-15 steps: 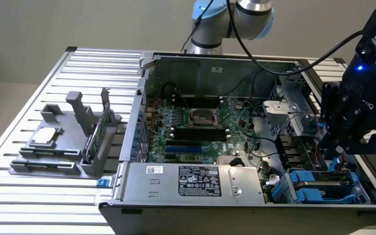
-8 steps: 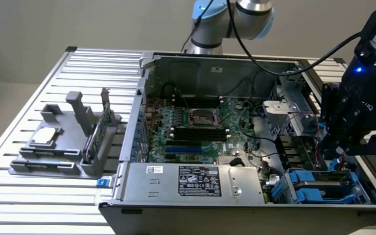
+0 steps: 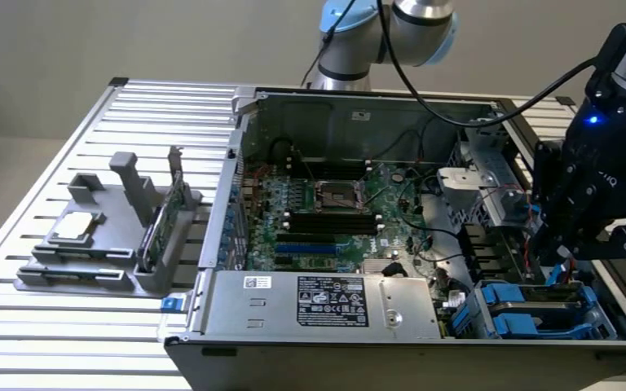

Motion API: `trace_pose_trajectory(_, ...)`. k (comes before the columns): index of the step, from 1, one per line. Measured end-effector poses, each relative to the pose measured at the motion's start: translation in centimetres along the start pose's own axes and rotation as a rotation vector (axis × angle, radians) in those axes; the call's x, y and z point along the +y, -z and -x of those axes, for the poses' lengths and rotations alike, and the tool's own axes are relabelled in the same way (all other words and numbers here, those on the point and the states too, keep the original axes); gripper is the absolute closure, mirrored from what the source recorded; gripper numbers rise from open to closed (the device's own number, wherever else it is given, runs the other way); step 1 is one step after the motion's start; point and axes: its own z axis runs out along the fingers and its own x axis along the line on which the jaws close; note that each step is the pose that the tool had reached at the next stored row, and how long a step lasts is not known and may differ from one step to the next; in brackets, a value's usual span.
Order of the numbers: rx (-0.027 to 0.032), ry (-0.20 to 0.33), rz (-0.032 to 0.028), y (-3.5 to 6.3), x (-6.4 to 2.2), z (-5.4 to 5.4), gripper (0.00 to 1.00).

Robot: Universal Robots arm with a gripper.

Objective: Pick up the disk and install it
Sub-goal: 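Insert the second disk wire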

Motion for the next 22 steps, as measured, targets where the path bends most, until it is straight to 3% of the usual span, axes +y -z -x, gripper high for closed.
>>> trace_pose_trajectory(11,-0.0011,-0.002,0.0014,-0.62,-0.02,-0.05,0.74)
trace_pose_trajectory(13,-0.0013,-0.003,0.0015,-0.68,-0.02,-0.05,0.76)
trace_pose_trajectory(14,-0.0014,-0.004,0.0014,-0.71,-0.02,-0.05,0.83)
trace_pose_trajectory(22,-0.0014,-0.006,0.0013,-1.03,-0.05,0.02,0.84)
